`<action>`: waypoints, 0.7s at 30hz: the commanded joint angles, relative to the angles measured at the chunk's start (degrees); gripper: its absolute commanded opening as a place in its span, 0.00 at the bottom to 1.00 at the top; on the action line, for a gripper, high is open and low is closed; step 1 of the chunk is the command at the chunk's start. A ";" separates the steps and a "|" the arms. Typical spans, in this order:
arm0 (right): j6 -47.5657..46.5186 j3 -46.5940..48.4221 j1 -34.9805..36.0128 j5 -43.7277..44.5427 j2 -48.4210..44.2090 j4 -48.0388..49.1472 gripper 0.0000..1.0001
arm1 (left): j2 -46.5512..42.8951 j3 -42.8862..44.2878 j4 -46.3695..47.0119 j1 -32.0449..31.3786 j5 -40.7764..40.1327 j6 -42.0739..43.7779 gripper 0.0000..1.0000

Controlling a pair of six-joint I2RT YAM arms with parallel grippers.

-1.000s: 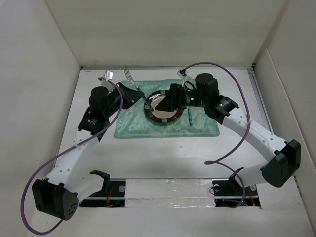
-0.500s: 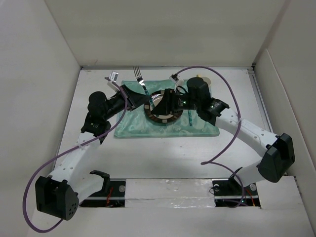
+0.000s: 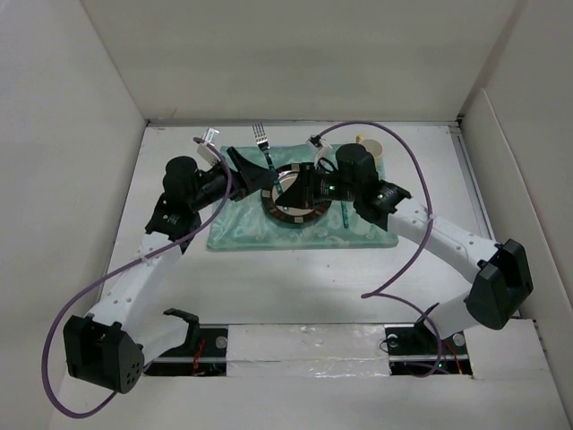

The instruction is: Set the dinner table for one person

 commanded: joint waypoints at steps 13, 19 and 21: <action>-10.42 11.62 9.37 30.09 7.31 -14.78 0.00 | 8.17 16.19 -31.73 -1.05 -18.72 9.55 0.50; -12.17 13.12 11.91 35.02 9.33 -16.46 0.00 | 9.93 16.90 -34.73 -1.05 -21.10 10.26 0.42; -12.61 14.09 12.61 36.60 9.68 -16.72 0.00 | 10.63 16.99 -35.00 -1.05 -21.63 10.26 0.39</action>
